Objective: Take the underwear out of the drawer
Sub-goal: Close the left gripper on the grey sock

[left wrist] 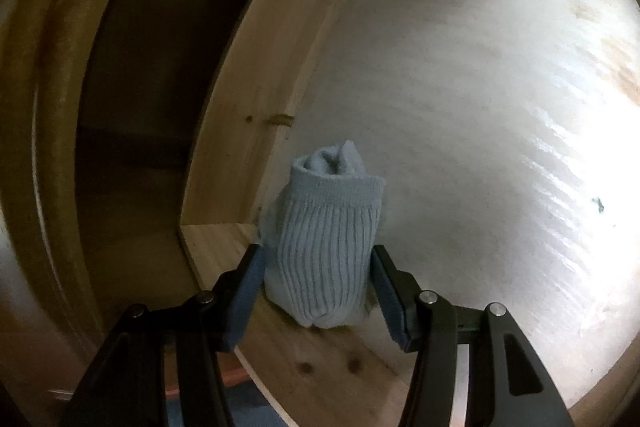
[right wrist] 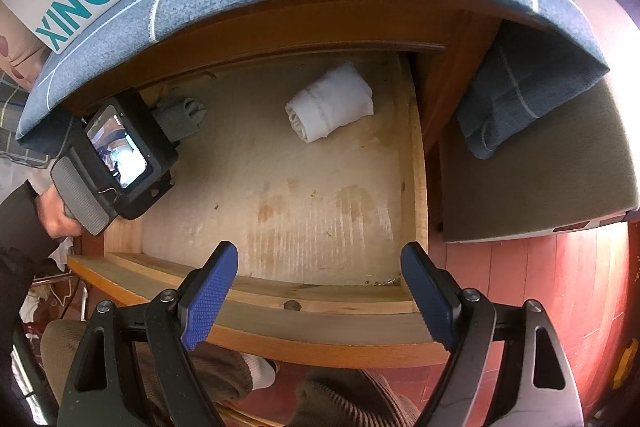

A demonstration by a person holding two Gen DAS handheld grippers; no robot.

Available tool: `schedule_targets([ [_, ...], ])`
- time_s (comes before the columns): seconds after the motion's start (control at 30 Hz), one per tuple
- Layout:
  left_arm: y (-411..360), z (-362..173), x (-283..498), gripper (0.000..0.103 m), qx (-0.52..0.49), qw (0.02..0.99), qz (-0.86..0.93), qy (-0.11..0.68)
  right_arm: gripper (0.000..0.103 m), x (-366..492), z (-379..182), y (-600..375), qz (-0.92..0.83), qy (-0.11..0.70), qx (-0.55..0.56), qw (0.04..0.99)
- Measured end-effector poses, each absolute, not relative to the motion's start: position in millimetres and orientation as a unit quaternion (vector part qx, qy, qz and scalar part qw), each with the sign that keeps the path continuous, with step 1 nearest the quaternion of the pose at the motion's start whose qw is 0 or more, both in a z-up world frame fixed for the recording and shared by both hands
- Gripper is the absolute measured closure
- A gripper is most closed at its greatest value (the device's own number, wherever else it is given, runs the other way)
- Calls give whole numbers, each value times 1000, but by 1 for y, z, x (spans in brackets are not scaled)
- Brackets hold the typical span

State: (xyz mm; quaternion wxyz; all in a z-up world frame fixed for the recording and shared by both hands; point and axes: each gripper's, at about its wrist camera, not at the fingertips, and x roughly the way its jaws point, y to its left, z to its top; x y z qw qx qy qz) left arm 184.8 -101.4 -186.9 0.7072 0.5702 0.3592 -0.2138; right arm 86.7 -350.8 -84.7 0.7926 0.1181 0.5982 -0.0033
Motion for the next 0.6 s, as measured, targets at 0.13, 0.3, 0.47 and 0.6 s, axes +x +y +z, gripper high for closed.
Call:
schedule_targets([
  [0.13,-103,-189,184,48,568,714,-213,351,22,88,-85,-350,-1,599,122,791],
  [0.3,-96,-187,172,48,569,716,-215,342,22,88,-85,-347,0,600,118,792],
  [0.47,-96,-180,159,49,565,720,-219,337,22,88,-85,-348,-1,599,121,791],
  [0.6,-95,-182,161,52,559,723,-224,338,22,88,-85,-348,1,600,119,791],
])
